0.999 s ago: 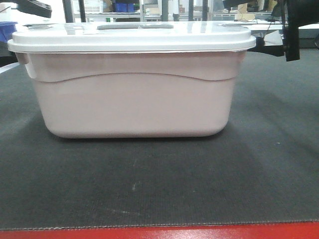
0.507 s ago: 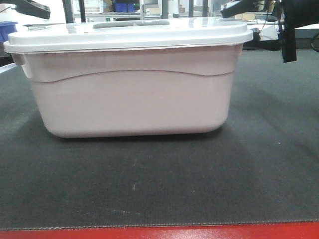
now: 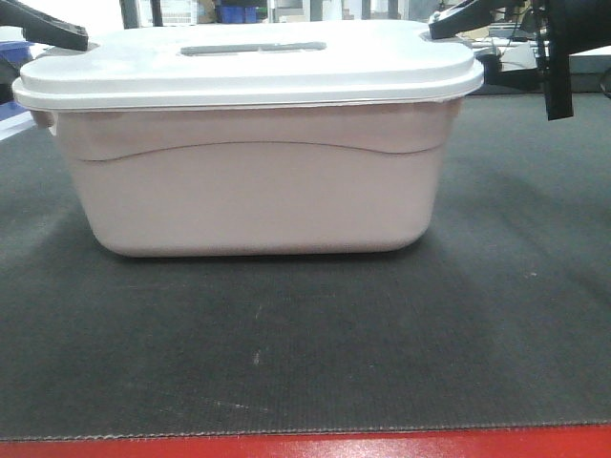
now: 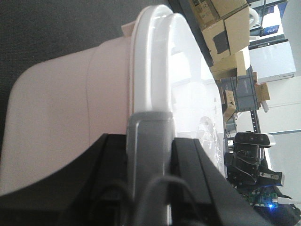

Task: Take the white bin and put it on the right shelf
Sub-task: 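Lift the pink bin off the table with both grippers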

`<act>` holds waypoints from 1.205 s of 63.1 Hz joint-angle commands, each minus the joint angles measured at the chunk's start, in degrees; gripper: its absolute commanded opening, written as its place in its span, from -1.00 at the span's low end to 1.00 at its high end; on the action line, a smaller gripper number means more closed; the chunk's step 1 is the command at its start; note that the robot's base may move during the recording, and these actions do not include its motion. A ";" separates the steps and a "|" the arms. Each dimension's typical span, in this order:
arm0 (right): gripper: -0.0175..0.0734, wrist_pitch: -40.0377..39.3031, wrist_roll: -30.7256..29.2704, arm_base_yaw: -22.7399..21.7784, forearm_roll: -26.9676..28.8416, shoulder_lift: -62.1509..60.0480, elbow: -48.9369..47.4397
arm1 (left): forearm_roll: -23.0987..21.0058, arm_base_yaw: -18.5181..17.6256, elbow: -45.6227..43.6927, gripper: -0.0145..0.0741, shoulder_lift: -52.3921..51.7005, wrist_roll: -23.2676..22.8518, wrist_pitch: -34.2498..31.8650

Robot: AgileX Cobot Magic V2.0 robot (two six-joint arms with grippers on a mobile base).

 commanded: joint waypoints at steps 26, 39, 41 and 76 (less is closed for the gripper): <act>-0.31 11.62 -1.18 0.43 12.17 -6.42 -5.33 | -6.57 -0.72 -11.06 -0.96 -7.79 0.89 11.97; -0.31 11.62 -1.18 0.43 12.18 -12.77 -7.70 | -5.71 -0.72 -14.16 -0.96 -14.14 0.89 11.97; -0.31 11.62 -1.18 0.43 12.18 -13.80 -7.82 | -5.20 -0.72 -14.12 -0.96 -15.10 0.89 11.97; -0.31 11.62 -1.60 0.43 7.59 -31.69 -7.87 | 4.19 -5.79 -14.12 -0.96 -27.79 0.89 11.85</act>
